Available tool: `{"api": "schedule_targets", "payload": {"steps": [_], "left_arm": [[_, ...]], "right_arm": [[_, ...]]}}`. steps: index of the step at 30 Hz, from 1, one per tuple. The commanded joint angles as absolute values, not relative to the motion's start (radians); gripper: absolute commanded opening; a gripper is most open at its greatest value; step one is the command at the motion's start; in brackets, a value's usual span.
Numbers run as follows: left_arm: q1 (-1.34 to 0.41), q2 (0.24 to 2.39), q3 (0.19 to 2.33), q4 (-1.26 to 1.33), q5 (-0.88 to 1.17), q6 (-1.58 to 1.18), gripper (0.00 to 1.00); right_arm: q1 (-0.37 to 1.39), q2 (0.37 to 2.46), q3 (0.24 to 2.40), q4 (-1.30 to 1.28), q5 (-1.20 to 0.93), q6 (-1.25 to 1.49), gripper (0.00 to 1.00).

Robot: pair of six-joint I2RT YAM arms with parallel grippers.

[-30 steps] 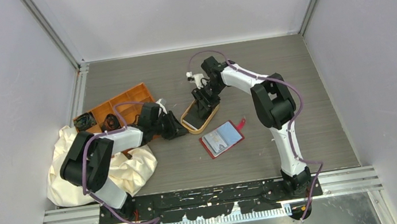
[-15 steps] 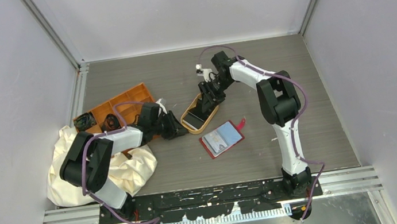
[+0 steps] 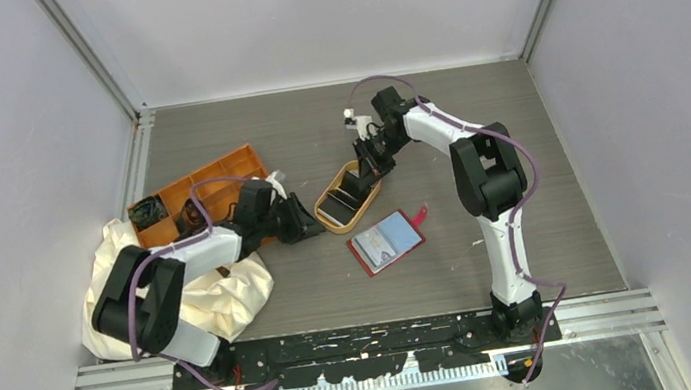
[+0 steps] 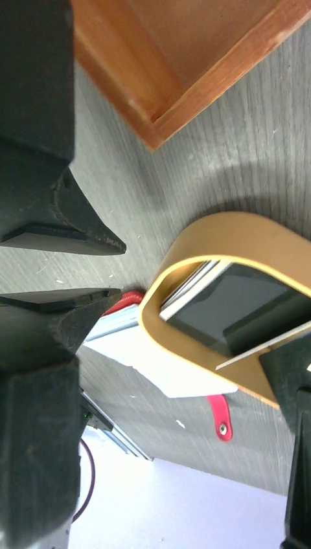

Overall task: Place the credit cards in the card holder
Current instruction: Pick up the credit card from the storage box, then move the storage box to the center of the board.

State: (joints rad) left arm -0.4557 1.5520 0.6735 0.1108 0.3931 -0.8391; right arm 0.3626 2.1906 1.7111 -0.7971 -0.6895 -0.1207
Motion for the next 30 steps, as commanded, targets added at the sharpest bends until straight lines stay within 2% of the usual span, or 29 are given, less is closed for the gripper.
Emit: {"api": "schedule_targets", "payload": {"steps": [1,7,13,15,18,19,22,24,30], "left_arm": [[-0.449,1.425,0.653,0.134,0.381,-0.811,0.27],[-0.45,1.268,0.614,0.13,0.354,-0.797,0.32],[-0.449,1.05,0.515,0.284,0.343,-0.816,0.37],[-0.449,0.983,0.466,0.373,0.349,-0.838,0.52],[-0.449,0.918,0.365,0.569,0.347,-0.916,0.8],[-0.45,0.91,0.328,0.66,0.349,-0.959,0.83],[-0.452,0.945,0.234,0.922,0.38,-1.079,0.83],[-0.46,0.983,0.216,1.036,0.395,-1.112,0.81],[-0.538,1.068,0.272,1.119,0.377,-1.083,0.74]], "right_arm": [[0.332,2.048,1.691,-0.736,-0.684,-0.157,0.03],[0.288,1.954,1.666,-0.734,-0.727,-0.17,0.02],[0.235,1.87,1.621,-0.771,-0.912,-0.207,0.01],[0.231,1.838,1.58,-0.765,-0.986,-0.205,0.01],[0.232,1.783,1.484,-0.712,-1.137,-0.152,0.01],[0.23,1.763,1.441,-0.673,-1.19,-0.118,0.01],[0.234,1.671,1.263,-0.366,-1.326,0.103,0.01],[0.243,1.604,1.169,-0.206,-1.336,0.231,0.01],[0.284,1.486,1.103,-0.172,-1.33,0.229,0.01]]}}
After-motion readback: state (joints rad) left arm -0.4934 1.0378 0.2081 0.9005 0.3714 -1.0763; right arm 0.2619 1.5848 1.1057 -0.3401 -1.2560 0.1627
